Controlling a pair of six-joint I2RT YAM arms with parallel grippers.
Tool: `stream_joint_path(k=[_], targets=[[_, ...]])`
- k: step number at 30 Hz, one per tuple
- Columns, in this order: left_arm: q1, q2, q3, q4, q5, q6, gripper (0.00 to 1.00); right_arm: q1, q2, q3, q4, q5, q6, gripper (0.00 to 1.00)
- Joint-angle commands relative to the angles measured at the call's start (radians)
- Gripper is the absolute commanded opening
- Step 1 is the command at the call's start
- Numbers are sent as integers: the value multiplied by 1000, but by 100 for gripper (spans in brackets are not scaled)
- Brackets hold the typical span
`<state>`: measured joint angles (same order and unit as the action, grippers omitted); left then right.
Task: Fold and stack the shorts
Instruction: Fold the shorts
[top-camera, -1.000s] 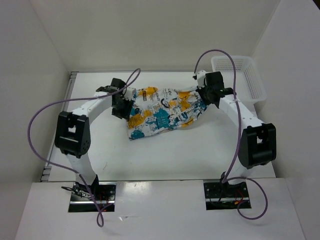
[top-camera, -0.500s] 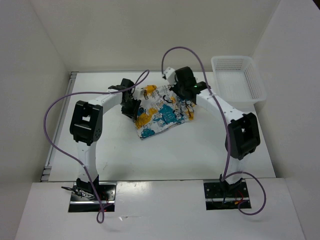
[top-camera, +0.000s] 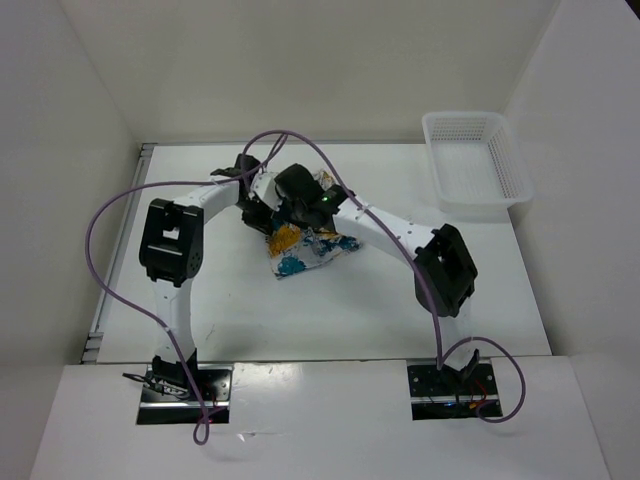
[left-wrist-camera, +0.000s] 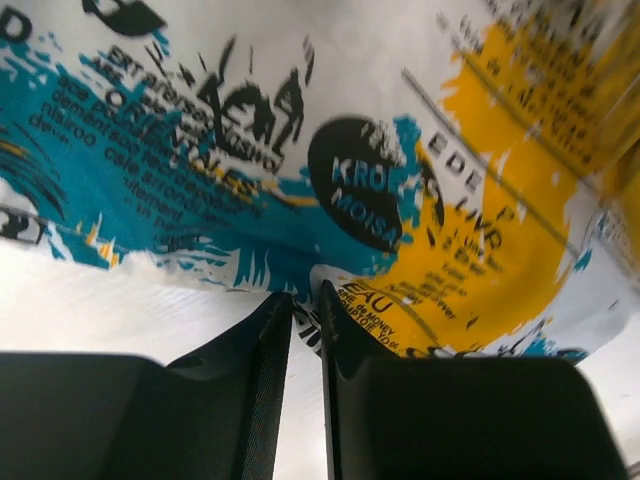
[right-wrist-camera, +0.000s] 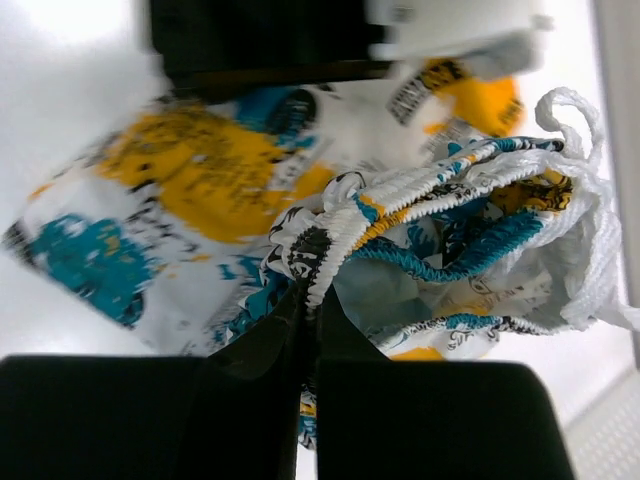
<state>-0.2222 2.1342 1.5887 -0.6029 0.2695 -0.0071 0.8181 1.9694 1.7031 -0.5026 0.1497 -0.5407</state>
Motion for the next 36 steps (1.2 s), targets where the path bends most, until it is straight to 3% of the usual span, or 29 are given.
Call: stream_joint_path(k=[1, 8, 12, 17, 18, 20, 26, 30, 36], targets=[[43, 69, 7, -11, 23, 7, 25, 36, 6, 61, -37, -93, 10, 1], [64, 89, 39, -20, 42, 7, 25, 79, 106, 142, -31, -122, -4, 1], [64, 99, 50, -40, 51, 7, 27, 104, 163, 197, -11, -58, -4, 1], [113, 50, 39, -40, -9, 7, 38, 134, 134, 274, 4, -42, 14, 35], [141, 37, 39, -40, -9, 7, 40, 148, 122, 323, -11, -100, 25, 49], [165, 23, 60, -52, -9, 7, 45, 148, 96, 375, -59, -177, 74, 54], [196, -82, 112, -72, -22, 7, 50, 148, 26, 425, -122, -348, 133, 54], [205, -186, 149, -72, 32, 7, 53, 116, -90, 247, -90, -244, 101, 48], [60, -283, 84, -81, 149, 7, 58, -57, -237, -73, -4, -180, 128, 44]])
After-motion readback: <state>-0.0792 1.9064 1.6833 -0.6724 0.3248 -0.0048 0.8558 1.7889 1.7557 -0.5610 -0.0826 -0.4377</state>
